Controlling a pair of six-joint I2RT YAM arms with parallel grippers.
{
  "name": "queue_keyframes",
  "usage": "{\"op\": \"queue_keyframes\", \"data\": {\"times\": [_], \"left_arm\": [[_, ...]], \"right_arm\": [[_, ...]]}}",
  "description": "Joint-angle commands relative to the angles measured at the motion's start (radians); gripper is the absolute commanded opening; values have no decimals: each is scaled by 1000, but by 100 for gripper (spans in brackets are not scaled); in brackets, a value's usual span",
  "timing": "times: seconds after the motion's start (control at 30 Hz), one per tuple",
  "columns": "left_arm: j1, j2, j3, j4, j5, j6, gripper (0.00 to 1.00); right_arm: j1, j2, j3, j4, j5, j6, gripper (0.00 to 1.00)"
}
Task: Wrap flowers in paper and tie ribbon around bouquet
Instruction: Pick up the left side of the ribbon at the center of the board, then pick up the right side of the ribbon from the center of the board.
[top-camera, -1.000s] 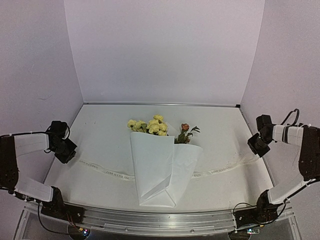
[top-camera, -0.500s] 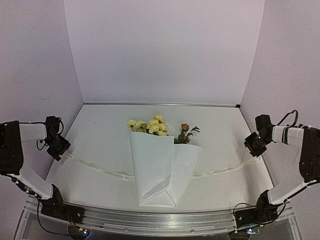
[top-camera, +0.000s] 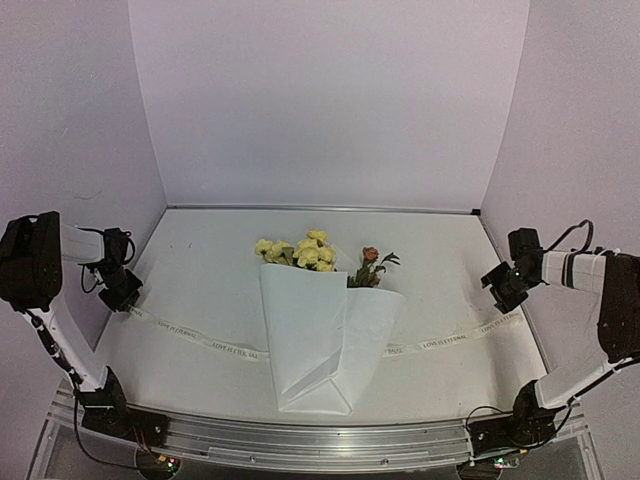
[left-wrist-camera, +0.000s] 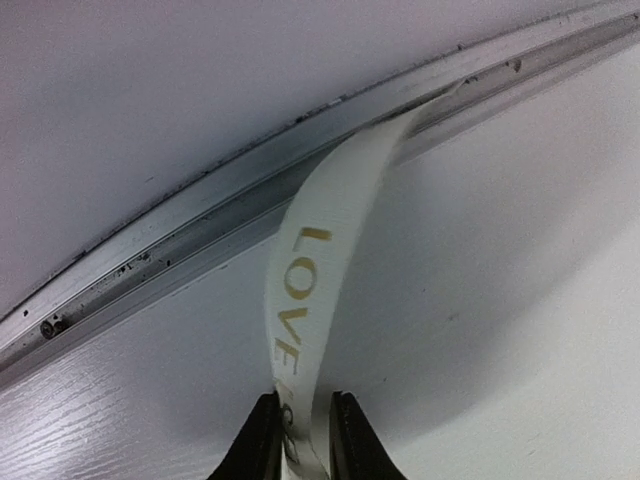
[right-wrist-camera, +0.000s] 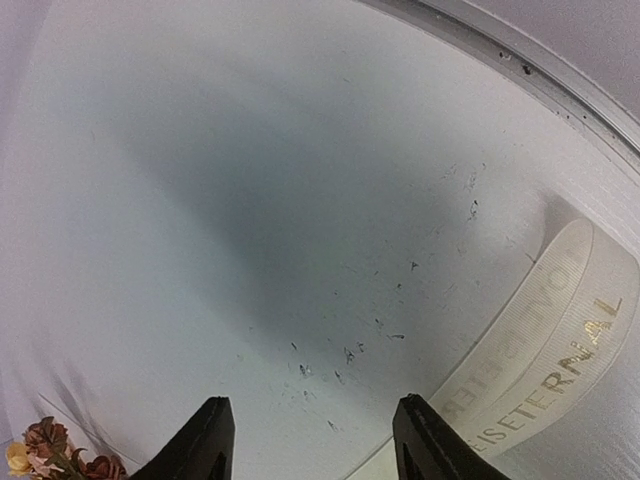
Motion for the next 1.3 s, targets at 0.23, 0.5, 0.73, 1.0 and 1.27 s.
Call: {"op": "queue_keyframes", "data": {"times": [0.23,0.5,0.73,1.0,1.27], "left_arm": [[10,-70,46,-10,34,43,0],[11,-160,74,11,53,60,0],[10,-175,53,42,93,66,0],[10,-192,43,65,132,62,0],[11,-207,39,70,147,70,0]], "right_arm": [[0,21,-6,-15,53,-4,72],[-16,43,11,-81,92,1,68],[-18,-64,-24,-140,153,-22,80],[-22,-199,-103,-219,190,-18,86],[-71,-177,-186,-229,176,-30,79]]}}
